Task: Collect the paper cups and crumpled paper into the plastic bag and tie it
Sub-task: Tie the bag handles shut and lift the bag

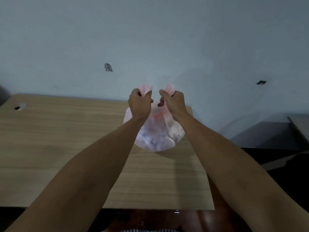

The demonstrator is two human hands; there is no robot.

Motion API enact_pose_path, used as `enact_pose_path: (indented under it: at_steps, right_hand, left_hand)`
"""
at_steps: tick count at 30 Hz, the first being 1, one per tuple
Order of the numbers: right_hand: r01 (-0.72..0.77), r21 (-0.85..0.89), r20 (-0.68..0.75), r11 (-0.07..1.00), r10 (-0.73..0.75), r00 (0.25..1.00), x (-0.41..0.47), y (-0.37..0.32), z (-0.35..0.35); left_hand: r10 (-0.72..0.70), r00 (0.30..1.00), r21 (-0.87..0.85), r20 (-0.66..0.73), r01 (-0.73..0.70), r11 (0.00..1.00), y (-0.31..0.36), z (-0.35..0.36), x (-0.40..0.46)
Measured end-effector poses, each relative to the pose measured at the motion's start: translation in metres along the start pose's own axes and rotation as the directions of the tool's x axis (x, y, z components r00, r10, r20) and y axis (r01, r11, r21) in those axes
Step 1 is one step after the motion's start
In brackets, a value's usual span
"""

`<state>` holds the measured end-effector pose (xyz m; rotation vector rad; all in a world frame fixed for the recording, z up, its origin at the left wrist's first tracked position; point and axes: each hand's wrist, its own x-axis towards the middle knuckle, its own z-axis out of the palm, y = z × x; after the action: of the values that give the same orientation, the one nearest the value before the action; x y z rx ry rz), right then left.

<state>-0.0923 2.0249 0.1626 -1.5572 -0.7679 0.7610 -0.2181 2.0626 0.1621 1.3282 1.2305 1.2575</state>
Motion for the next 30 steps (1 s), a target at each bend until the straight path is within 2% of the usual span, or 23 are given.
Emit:
enact_pose_path:
  at_steps: [2, 5, 9, 13, 17, 21, 23, 25, 28, 30]
  right_hand:
    - [-0.052, 0.034, -0.033, 0.998, 0.054, 0.998, -0.001, 0.001, -0.001]
    - [-0.117, 0.073, -0.008, 0.99, 0.117, 0.993, -0.003, 0.007, -0.003]
    - [-0.075, -0.074, 0.041, 0.994, 0.078, 0.996, -0.009, 0.014, -0.007]
    - [-0.106, 0.04, 0.027, 0.994, 0.105, 0.994, -0.017, 0.015, -0.007]
    - [-0.112, 0.059, 0.084, 0.992, 0.107, 0.991, -0.02, 0.015, -0.003]
    - [-0.04, -0.026, 0.185, 0.999, 0.044, 0.982, -0.026, 0.014, 0.002]
    - [0.003, -0.071, 0.254, 0.997, 0.015, 0.967, -0.03, 0.013, 0.005]
    - [0.039, -0.085, 0.331, 0.996, -0.009, 0.944, -0.033, 0.012, 0.005]
    - [0.022, -0.05, 0.418, 0.999, 0.001, 0.908, -0.037, 0.008, 0.003]
    - [-0.019, -0.003, 0.451, 1.0, 0.018, 0.892, -0.04, 0.007, 0.003]
  left_hand:
    - [0.03, 0.999, -0.042, 0.012, -0.03, 0.999, 0.003, 0.0, -0.005]
    - [0.037, 0.998, -0.124, 0.047, -0.031, 0.992, 0.001, -0.001, -0.008]
    - [-0.005, 0.979, -0.141, 0.205, 0.035, 0.989, -0.004, -0.006, -0.007]
    - [-0.213, 0.91, -0.155, 0.357, 0.283, 0.947, -0.006, -0.009, -0.004]
    - [-0.256, 0.83, -0.082, 0.496, 0.339, 0.937, -0.008, -0.015, 0.0]
    - [-0.305, 0.729, -0.016, 0.612, 0.398, 0.917, -0.006, -0.022, -0.002]
    - [-0.338, 0.716, -0.001, 0.611, 0.428, 0.904, -0.008, -0.026, -0.001]
    - [-0.359, 0.746, -0.055, 0.561, 0.466, 0.883, -0.01, -0.029, 0.002]
    - [-0.453, 0.811, -0.103, 0.37, 0.52, 0.848, -0.017, -0.028, 0.005]
    - [-0.496, 0.826, -0.098, 0.268, 0.535, 0.839, -0.023, -0.026, 0.007]
